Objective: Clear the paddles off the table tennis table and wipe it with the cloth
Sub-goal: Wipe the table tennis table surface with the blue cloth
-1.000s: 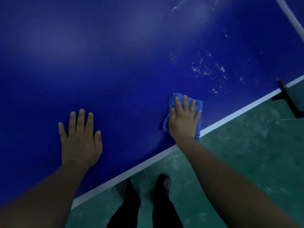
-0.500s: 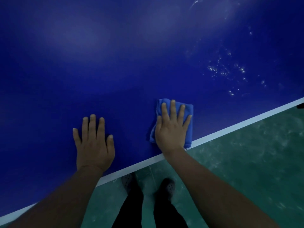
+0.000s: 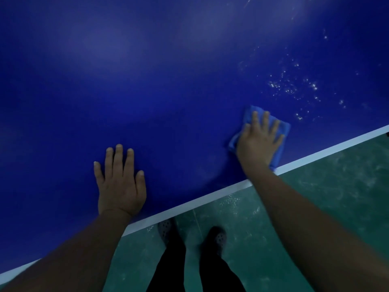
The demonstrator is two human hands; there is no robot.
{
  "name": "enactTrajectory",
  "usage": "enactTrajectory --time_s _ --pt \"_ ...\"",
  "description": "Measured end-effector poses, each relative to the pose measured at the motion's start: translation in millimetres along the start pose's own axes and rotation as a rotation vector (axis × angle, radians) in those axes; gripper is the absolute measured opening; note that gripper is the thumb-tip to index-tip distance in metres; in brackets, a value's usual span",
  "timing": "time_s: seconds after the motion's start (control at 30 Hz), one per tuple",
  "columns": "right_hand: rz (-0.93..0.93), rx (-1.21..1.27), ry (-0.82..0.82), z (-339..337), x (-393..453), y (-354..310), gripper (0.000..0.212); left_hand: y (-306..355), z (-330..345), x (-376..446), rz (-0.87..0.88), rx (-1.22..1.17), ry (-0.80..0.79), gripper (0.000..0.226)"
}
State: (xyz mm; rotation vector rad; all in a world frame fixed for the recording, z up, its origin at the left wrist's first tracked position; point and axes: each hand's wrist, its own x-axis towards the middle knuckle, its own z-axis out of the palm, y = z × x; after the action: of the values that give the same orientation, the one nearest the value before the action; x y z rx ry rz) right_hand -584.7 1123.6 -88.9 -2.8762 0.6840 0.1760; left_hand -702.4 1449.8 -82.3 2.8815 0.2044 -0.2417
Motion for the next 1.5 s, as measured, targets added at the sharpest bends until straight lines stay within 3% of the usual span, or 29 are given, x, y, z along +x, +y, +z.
enactTrajectory --time_s 0.1,0.23,0.3,0.4,0.47,0.6,0.7,0.77,0.83,0.9,0.97,1.07,1.13,1.23,1.3,1.4,1.43,1.5 --pt "0.102 0.015 0.053 -18 6 69 0.051 -3 4 0 0.008 0.019 0.017 0.069" --pt "0.102 -0.045 0.11 -37 8 110 0.047 -5 7 0 0.008 0.042 0.031 0.067" --pt "0.11 -0.158 0.03 -50 7 123 0.05 -4 8 0 0.009 0.048 0.038 0.067" --pt "0.2 -0.296 -0.174 -73 -6 124 0.071 -3 6 0 0.006 0.053 0.032 0.069" --pt "0.153 -0.265 -0.245 -81 -24 103 0.068 -3 4 -2 0.0 0.048 0.023 0.071" --pt "-0.136 0.323 -0.185 -79 -66 54 0.048 -5 -6 -14 -0.029 -0.053 0.07 0.069" --pt "-0.045 0.889 -0.347 -85 -59 20 0.03 -16 -11 -35 -0.035 -0.116 0.132 0.064" --pt "0.025 0.993 -0.443 -85 -36 16 0.026 -28 -11 -49 -0.045 -0.127 0.158 0.062" --pt "0.092 0.832 -0.333 -86 -9 28 0.033 -40 -9 -59 -0.068 -0.114 0.172 0.061" --pt "0.168 0.567 -0.061 -90 11 48 0.044 -49 -6 -67 -0.091 -0.098 0.177 0.061" --pt "0.004 0.426 0.087 -86 13 51 0.047 -57 -3 -71 -0.102 -0.086 0.172 0.063" --pt "-0.478 0.01 -0.103 -46 -1 42 0.056 -62 0 -72 -0.125 -0.079 0.151 0.064" --pt "-0.452 -0.156 -0.106 -24 -4 39 0.055 -62 1 -72 -0.125 -0.078 0.142 0.065" --pt "-0.331 -0.131 -0.029 -10 -3 8 0.055 -61 2 -72 -0.111 -0.078 0.139 0.064" --pt "-0.53 -0.146 -0.045 -1 -27 -28 0.056 -62 1 -72 -0.11 -0.083 0.124 0.063" --pt "-1.014 -0.233 -0.151 9 -67 -40 0.059 -62 2 -72 -0.107 -0.079 0.127 0.062" --pt "-1.043 -0.239 -0.176 3 -60 -39 0.06 -63 2 -72 -0.104 -0.073 0.125 0.062" --pt "-0.881 -0.233 -0.133 -5 -26 -47 0.059 -63 3 -72 -0.098 -0.073 0.124 0.062"
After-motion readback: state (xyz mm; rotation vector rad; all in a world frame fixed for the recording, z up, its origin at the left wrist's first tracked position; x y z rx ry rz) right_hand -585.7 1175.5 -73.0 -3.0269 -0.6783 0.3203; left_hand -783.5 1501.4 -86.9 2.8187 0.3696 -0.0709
